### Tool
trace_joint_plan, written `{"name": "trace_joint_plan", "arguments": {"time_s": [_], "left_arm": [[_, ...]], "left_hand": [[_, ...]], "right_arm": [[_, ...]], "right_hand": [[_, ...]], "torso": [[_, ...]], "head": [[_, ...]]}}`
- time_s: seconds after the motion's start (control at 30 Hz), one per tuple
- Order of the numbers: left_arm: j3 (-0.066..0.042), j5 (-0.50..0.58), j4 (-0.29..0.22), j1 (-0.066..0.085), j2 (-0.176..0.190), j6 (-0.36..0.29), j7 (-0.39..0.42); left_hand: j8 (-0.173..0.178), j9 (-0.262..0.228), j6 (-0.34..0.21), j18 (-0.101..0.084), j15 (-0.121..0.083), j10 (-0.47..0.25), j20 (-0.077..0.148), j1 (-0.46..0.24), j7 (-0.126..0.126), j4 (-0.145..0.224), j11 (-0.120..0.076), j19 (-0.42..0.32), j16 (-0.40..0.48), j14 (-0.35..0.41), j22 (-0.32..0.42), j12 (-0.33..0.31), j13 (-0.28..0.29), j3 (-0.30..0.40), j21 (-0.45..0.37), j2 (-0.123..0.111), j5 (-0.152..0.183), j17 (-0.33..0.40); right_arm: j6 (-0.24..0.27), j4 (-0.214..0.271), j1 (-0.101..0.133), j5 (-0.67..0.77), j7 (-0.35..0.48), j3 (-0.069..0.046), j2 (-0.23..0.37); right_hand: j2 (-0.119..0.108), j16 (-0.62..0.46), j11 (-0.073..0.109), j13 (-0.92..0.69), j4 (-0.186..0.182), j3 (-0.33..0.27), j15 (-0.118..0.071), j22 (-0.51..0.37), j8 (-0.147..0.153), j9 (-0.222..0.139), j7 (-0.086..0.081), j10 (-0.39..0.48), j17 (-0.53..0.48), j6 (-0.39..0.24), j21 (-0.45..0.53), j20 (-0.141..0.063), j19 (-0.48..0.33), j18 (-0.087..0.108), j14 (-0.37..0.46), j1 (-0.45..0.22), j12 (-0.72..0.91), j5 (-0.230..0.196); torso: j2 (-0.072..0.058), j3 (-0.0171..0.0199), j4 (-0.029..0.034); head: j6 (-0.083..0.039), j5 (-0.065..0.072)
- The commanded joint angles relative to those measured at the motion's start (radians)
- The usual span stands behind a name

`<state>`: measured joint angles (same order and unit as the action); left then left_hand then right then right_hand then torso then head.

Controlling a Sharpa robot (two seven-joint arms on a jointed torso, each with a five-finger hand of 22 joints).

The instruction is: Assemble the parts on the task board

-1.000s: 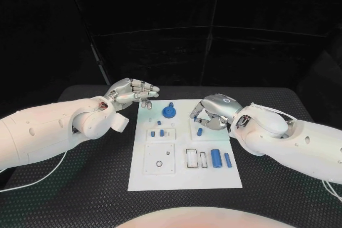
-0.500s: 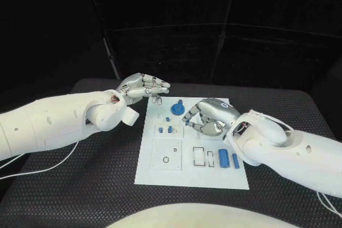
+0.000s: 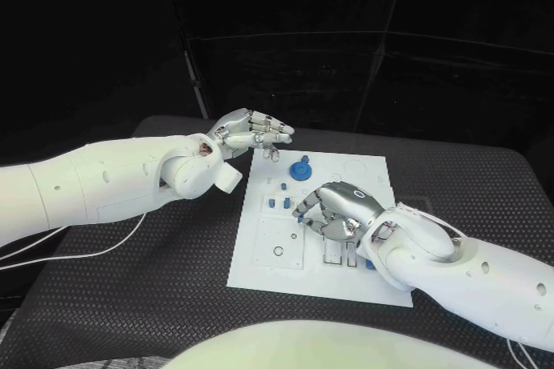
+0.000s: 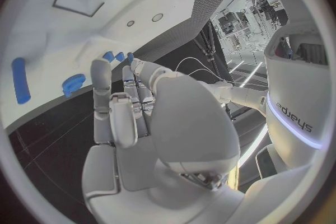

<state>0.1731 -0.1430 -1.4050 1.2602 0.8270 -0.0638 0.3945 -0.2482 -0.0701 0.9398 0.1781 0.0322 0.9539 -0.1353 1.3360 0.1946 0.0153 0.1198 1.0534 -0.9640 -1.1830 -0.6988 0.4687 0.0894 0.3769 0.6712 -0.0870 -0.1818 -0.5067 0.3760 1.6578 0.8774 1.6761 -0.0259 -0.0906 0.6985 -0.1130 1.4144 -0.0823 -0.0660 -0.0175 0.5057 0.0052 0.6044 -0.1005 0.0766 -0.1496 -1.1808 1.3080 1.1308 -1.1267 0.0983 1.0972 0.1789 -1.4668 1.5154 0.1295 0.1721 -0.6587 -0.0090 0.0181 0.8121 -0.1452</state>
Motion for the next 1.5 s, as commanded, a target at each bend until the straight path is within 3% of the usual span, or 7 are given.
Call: {"name": "trace_joint_plan", "arguments": {"time_s": [0.03, 0.43, 0.93, 1.5], "left_arm": [[-0.001, -0.001, 0.003, 0.002, -0.003, 0.000, 0.016], [-0.001, -0.001, 0.002, 0.002, -0.010, 0.000, 0.016], [-0.001, -0.001, 0.000, 0.002, -0.012, 0.010, 0.014], [-0.001, -0.001, 0.003, 0.002, -0.013, 0.016, 0.010]], "left_hand": [[0.003, 0.001, -0.010, 0.005, 0.004, -0.011, -0.002, 0.000, 0.001, -0.001, 0.002, -0.001, 0.006, 0.005, 0.002, 0.003, -0.002, -0.006, -0.006, 0.002, 0.001, 0.002], [0.007, 0.002, -0.021, 0.004, 0.008, -0.024, -0.005, -0.003, 0.006, -0.001, 0.007, -0.005, 0.011, 0.011, 0.006, 0.003, -0.004, -0.010, -0.012, 0.001, 0.001, 0.002], [0.008, 0.002, -0.024, 0.003, 0.010, -0.028, -0.007, -0.004, 0.008, -0.001, 0.008, -0.007, 0.013, 0.015, 0.008, 0.005, -0.005, -0.011, -0.015, 0.001, 0.001, 0.002], [0.008, 0.002, -0.025, 0.003, 0.010, -0.029, -0.007, -0.005, 0.008, -0.001, 0.009, -0.008, 0.014, 0.016, 0.008, 0.006, -0.005, -0.012, -0.016, 0.002, 0.001, 0.002]], "right_arm": [[0.013, -0.010, -0.008, 0.045, 0.026, -0.001, -0.010], [-0.002, -0.059, -0.023, 0.053, 0.023, 0.004, -0.043], [-0.025, -0.075, -0.039, 0.061, 0.009, 0.006, -0.065], [-0.055, -0.088, -0.042, 0.062, 0.004, 0.012, -0.070]], "right_hand": [[-0.004, 0.008, -0.001, -0.001, 0.005, 0.004, -0.008, 0.002, 0.005, 0.001, -0.003, -0.004, 0.004, 0.006, -0.006, 0.000, 0.003, -0.010, -0.053, -0.011, -0.004, 0.008], [-0.004, 0.009, -0.002, -0.001, 0.006, 0.005, -0.007, 0.005, 0.006, 0.001, -0.004, -0.005, 0.007, 0.007, -0.009, 0.000, 0.004, -0.011, -0.053, -0.015, -0.006, 0.009], [-0.005, 0.011, -0.003, -0.001, 0.006, 0.003, -0.005, 0.007, 0.006, 0.001, -0.004, -0.006, 0.008, 0.007, -0.011, 0.002, 0.003, -0.011, -0.053, -0.027, -0.009, 0.008], [-0.004, 0.011, -0.003, -0.002, 0.006, 0.003, -0.005, 0.007, 0.006, 0.001, -0.005, -0.007, 0.008, 0.008, -0.012, 0.003, 0.003, -0.011, -0.054, -0.031, -0.010, 0.008]], "torso": [[0.000, 0.0007, -0.0008], [0.000, -0.0002, 0.0004], [0.000, -0.0005, 0.0008], [0.000, -0.0007, 0.0000]], "head": [[0.003, -0.007], [0.013, -0.012], [0.022, -0.012], [0.030, -0.015]]}}
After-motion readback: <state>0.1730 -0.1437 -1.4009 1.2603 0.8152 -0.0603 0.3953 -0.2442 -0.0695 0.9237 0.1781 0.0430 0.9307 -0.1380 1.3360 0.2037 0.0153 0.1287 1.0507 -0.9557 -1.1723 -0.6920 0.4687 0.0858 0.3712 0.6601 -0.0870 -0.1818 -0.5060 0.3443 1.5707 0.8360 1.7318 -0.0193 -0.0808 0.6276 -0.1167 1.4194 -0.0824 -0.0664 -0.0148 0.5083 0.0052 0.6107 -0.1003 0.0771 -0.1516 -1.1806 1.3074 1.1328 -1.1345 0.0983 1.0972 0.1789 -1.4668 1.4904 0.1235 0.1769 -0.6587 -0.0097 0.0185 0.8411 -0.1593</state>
